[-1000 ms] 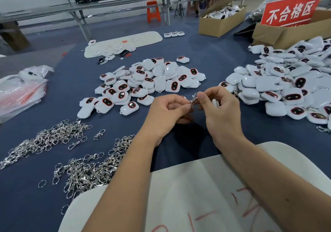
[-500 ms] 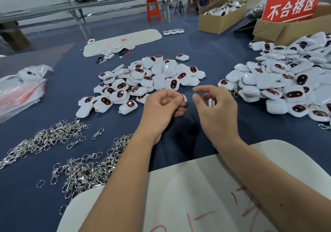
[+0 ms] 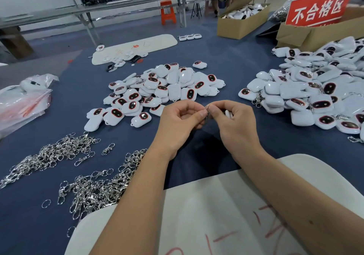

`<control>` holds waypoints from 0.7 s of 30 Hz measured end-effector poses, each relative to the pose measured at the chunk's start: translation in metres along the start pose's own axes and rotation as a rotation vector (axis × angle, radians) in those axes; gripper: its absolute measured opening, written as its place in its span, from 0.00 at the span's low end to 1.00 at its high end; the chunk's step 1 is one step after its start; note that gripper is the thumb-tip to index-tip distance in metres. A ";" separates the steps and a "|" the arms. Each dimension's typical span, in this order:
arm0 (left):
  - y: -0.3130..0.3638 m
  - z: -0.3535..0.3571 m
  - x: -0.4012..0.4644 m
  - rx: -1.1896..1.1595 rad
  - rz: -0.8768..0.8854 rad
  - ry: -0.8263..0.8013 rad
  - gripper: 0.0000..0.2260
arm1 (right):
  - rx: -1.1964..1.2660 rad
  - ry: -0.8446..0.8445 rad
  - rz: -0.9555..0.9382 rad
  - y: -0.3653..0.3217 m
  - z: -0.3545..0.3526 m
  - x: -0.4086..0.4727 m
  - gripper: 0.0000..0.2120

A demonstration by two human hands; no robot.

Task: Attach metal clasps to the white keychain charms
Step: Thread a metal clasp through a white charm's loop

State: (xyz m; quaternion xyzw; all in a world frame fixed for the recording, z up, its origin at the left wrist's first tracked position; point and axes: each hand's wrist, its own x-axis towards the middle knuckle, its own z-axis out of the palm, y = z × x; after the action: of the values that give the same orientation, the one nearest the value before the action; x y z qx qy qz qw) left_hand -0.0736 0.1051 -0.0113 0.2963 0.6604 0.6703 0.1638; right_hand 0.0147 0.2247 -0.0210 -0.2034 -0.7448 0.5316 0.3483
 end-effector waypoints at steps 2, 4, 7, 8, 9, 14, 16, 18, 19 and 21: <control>0.000 0.001 0.000 0.009 0.020 0.001 0.04 | 0.001 -0.010 0.012 0.000 0.000 0.000 0.07; 0.000 0.001 0.000 0.014 0.035 0.001 0.04 | 0.003 -0.023 0.019 0.000 0.000 0.000 0.06; 0.000 0.000 0.000 0.011 0.038 -0.007 0.04 | 0.011 -0.037 0.021 0.000 0.000 0.000 0.06; 0.000 0.000 0.000 0.010 0.035 -0.013 0.04 | 0.013 -0.037 0.021 0.000 -0.001 0.000 0.06; 0.000 0.000 0.000 0.011 0.031 -0.018 0.04 | 0.013 -0.037 0.020 0.000 -0.001 0.000 0.06; 0.000 -0.002 0.000 0.020 0.018 -0.025 0.04 | 0.015 -0.050 0.011 -0.002 -0.002 -0.001 0.06; 0.000 -0.002 0.000 0.034 0.021 -0.024 0.04 | 0.021 -0.055 0.001 -0.002 -0.002 -0.001 0.07; 0.001 -0.002 0.000 0.048 0.027 -0.021 0.04 | 0.022 -0.053 -0.004 -0.003 -0.003 -0.001 0.07; 0.001 -0.001 -0.001 0.056 0.028 -0.018 0.04 | 0.021 -0.049 -0.006 -0.002 -0.002 -0.002 0.07; 0.001 0.001 -0.001 0.086 0.031 -0.010 0.05 | 0.018 -0.037 -0.011 -0.002 -0.002 -0.002 0.07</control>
State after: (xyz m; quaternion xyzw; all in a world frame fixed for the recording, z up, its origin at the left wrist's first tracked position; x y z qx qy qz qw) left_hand -0.0723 0.1049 -0.0103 0.3163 0.6831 0.6423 0.1439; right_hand 0.0176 0.2240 -0.0194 -0.1864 -0.7472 0.5403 0.3392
